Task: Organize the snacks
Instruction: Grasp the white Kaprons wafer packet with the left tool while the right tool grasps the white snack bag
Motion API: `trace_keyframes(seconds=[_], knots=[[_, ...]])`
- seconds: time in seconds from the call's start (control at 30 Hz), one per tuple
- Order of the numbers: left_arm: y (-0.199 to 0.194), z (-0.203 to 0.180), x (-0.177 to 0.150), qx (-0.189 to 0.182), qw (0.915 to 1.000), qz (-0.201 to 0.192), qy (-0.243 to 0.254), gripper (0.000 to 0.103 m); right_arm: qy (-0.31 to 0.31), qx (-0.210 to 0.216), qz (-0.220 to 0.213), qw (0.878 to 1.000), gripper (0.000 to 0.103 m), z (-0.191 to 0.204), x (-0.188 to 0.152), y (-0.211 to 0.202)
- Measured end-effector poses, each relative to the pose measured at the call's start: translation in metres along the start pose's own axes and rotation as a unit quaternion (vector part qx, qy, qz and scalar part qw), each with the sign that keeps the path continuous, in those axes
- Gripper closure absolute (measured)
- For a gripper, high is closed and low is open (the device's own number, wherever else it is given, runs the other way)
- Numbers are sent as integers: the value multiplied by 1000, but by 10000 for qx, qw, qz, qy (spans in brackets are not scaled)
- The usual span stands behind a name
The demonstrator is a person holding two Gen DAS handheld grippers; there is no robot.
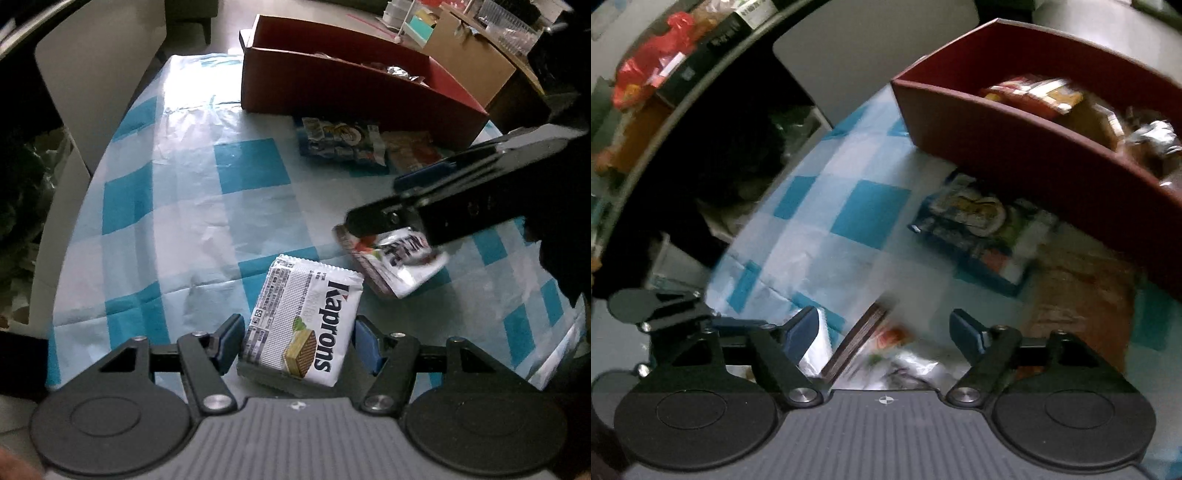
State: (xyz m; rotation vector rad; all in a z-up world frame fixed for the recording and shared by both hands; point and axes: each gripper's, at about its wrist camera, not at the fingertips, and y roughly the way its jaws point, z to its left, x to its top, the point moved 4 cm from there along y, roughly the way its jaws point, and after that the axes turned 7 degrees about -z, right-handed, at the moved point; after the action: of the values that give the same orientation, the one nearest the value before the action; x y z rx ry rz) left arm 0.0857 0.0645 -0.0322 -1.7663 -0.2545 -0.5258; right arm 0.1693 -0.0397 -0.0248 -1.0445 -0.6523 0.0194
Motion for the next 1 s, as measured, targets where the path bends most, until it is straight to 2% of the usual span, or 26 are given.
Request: trace_keyframes(seconds=[0.1, 0.2, 0.37, 0.5, 0.6, 0.67, 0.77, 0.87, 0.93, 1.0], knots=[[2, -2, 1, 141, 9998, -43, 143, 46, -325, -446, 66, 9985, 19, -1, -4, 3], [2, -2, 2, 219, 9995, -104, 213, 46, -663, -621, 160, 9957, 19, 2, -10, 4], [4, -1, 3, 356, 9991, -85, 236, 46, -513, -549, 176, 9970, 18, -1, -24, -4], [4, 11, 6, 475, 9988, -71, -67, 46, -568, -387, 234, 9974, 13, 12, -44, -11], [2, 17, 7, 449, 9986, -62, -284, 46, -513, -17, 322, 9982, 14, 24, -56, -16], [0, 19, 7, 483, 9983, -96, -299, 46, -689, -109, 298, 9971, 16, 33, -62, -22], [0, 19, 7, 474, 9983, -106, -322, 46, -1369, -485, 345, 9888, 16, 46, -70, -30], [0, 18, 7, 485, 9983, -97, -322, 46, -2285, -791, 495, 9691, 16, 53, -74, -30], [0, 17, 8, 468, 9983, -92, -334, 46, -2525, -944, 489, 9617, 16, 51, -65, -24], [0, 17, 8, 432, 9985, -80, -323, 46, -2528, -886, 433, 9625, 17, 51, -50, -13]])
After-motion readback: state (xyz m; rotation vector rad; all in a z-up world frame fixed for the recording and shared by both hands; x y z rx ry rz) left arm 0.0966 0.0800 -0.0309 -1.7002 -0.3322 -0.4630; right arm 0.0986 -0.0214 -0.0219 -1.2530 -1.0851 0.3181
